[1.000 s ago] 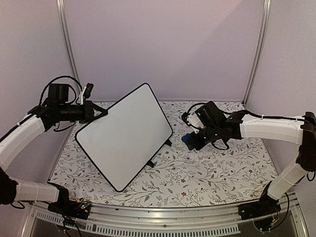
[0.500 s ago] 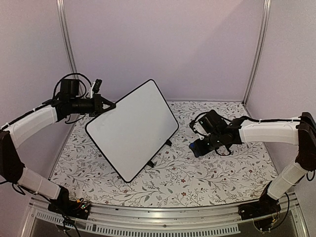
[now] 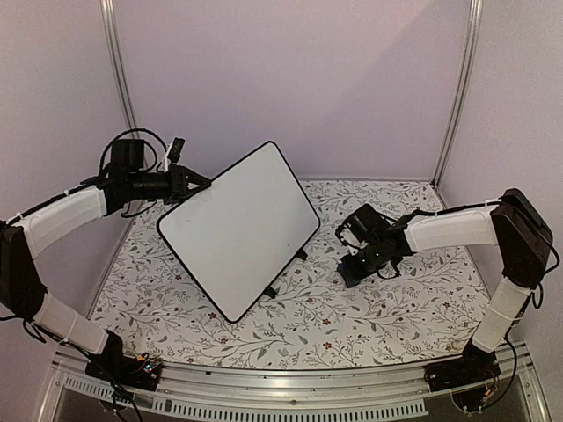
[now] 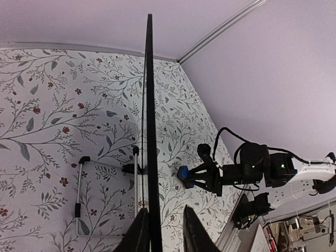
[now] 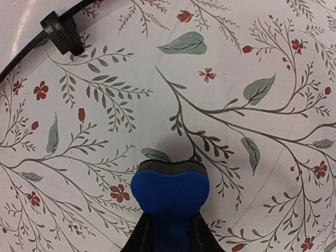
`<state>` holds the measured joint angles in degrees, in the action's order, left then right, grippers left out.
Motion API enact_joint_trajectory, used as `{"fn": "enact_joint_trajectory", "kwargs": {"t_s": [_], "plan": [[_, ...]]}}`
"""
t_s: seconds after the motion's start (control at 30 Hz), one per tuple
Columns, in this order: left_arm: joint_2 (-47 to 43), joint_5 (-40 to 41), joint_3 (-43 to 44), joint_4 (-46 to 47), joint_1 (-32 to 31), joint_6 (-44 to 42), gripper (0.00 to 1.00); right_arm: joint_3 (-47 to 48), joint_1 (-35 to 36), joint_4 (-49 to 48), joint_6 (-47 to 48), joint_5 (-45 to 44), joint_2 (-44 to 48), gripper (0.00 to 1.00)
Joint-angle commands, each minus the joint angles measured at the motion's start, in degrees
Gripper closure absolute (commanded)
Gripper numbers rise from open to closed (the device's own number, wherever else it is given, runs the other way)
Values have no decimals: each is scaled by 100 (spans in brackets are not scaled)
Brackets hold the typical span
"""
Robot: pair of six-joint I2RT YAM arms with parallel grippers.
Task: Erase the whiteboard
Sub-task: Place the whiteboard eraser at the center of the board.
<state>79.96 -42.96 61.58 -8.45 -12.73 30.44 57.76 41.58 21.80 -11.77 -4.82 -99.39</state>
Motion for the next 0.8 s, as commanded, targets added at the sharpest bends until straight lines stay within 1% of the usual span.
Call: {"fn": "enact_joint_trajectory", "kwargs": {"t_s": [0.0, 0.1, 0.37, 0.57, 0.67, 0.77], "plan": [[-101, -176, 198, 506, -52, -37, 76, 316, -54, -132, 4, 145, -230, 78], [-133, -143, 181, 511, -43, -30, 71, 378, -62, -115, 12, 185, -296, 73], [-263, -66, 166, 470, -32, 19, 56, 421, -160, -60, 52, 375, -485, 49], [-519, 114, 226, 309, -34, 25, 46, 435, -220, 3, 17, 424, -727, 35], [-691, 317, 264, 160, -45, -13, 40, 511, -221, 162, 72, 216, -909, 30], [-851, 514, 300, 8, -44, -108, 33, 629, -221, 307, 159, 50, -1066, 23]]}}
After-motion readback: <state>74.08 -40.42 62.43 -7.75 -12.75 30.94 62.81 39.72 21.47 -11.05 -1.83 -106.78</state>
